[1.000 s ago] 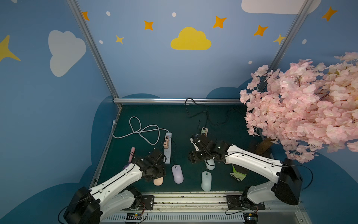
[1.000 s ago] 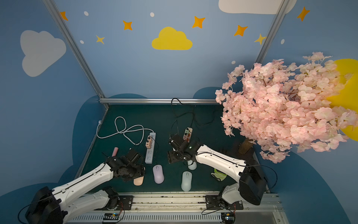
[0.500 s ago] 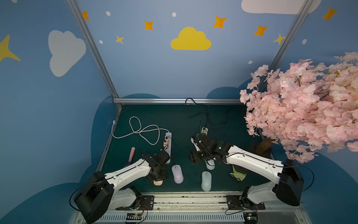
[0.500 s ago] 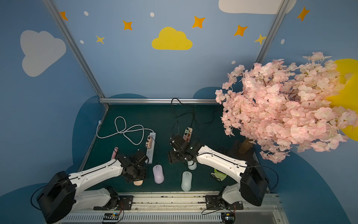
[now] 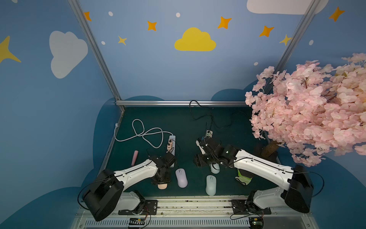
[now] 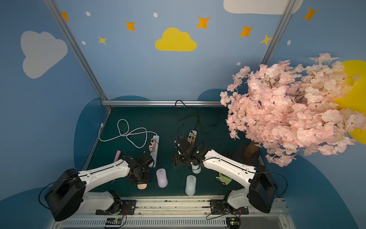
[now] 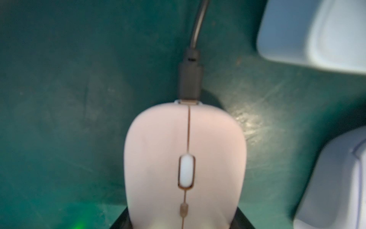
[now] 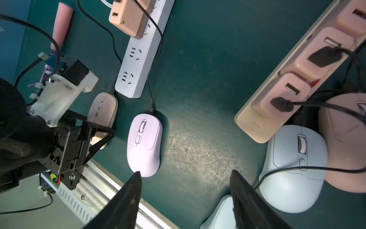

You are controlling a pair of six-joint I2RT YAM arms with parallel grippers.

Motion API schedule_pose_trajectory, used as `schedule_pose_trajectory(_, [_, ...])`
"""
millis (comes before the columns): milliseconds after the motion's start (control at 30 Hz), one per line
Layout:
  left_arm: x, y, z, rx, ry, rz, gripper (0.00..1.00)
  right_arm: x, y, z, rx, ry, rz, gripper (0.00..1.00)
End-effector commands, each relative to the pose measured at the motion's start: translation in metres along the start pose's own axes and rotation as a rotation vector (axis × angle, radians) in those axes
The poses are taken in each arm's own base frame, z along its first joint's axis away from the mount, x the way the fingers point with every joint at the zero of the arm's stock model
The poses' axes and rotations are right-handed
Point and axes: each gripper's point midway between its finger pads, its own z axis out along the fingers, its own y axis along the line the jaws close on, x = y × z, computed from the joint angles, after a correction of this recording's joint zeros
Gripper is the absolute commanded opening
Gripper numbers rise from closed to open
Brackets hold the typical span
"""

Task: Unplug the wireless mouse
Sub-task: Pick up the mouse from the center of the board, then remove the power cord from the mouse.

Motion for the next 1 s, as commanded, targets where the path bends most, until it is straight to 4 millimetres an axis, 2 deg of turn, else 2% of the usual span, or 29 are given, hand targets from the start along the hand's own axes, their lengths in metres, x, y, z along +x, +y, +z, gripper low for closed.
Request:
schedule_pose_trajectory(0, [-0.004, 0.006, 0.006, -0.016, -0.036, -0.002, 0.57, -0.004, -0.004, -0.007, 0.005, -0.041, 0.023, 0.7])
schedule_pose_trajectory(167, [-0.008, 0.008, -0.004, 0.001, -0.075, -0.009, 0.48, -0.011, -0.008, -0.013, 0.013, -0.077, 0.05, 0.7])
schedule_pose_trajectory(300, [-0.021, 0.005, -0.032, 0.055, -0.2, 0.009, 0.36, -0.026, -0.018, -0.024, 0.033, -0.168, 0.104, 0.7])
schedule_pose_trajectory(467, [-0.044, -0.01, -0.07, 0.21, -0.414, 0.066, 0.21, -0.049, -0.017, -0.034, -0.04, -0.296, 0.125, 0.71])
schedule_pose_trajectory(533, [-0.049, -0.011, -0.082, 0.253, -0.466, 0.061, 0.04, -0.054, -0.019, -0.036, -0.053, -0.322, 0.142, 0.7])
schedule_pose_trajectory(767, [-0.067, -0.021, -0.103, 0.358, -0.614, 0.091, 0.03, -0.071, -0.02, -0.042, -0.104, -0.32, 0.191, 0.7])
schedule_pose_trajectory(967, [-0.085, -0.026, -0.116, 0.333, -0.708, 0.152, 0.03, -0.095, -0.009, -0.051, -0.255, -0.352, 0.234, 0.69])
